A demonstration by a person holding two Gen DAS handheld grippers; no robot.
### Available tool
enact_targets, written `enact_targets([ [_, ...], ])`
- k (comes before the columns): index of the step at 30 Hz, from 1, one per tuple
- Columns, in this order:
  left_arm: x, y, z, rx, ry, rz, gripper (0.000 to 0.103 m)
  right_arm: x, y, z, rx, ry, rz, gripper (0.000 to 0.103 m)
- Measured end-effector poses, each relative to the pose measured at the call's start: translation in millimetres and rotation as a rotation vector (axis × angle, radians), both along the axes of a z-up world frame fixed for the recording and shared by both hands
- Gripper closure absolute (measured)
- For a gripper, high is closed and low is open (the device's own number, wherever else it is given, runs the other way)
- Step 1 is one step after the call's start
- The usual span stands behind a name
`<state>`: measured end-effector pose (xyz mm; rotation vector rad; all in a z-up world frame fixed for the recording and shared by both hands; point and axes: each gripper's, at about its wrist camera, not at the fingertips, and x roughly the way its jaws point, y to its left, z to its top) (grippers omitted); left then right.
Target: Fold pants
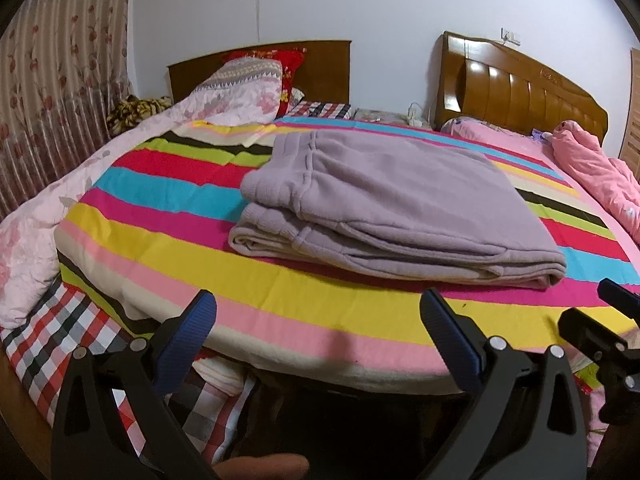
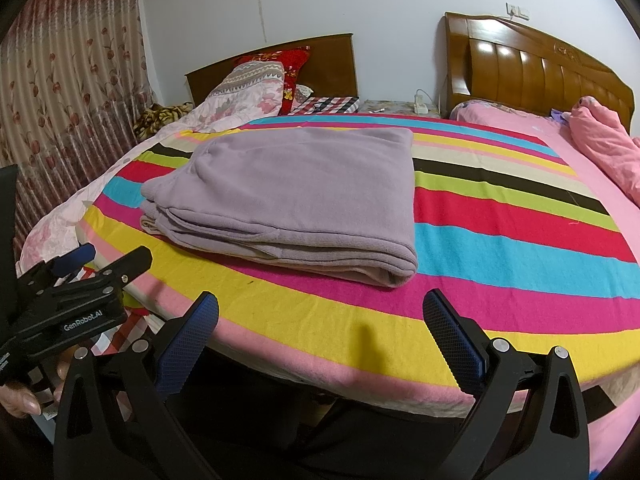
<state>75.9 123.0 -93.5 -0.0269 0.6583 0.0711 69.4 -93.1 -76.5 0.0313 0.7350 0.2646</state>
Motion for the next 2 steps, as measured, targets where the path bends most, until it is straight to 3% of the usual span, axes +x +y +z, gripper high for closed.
enact_targets([
  [2, 1.2, 2.9, -1.1, -0.005, 0.01, 0.013, 0.001, -1.9, -1.1, 0.4, 0.005, -0.003, -0.005, 0.005],
])
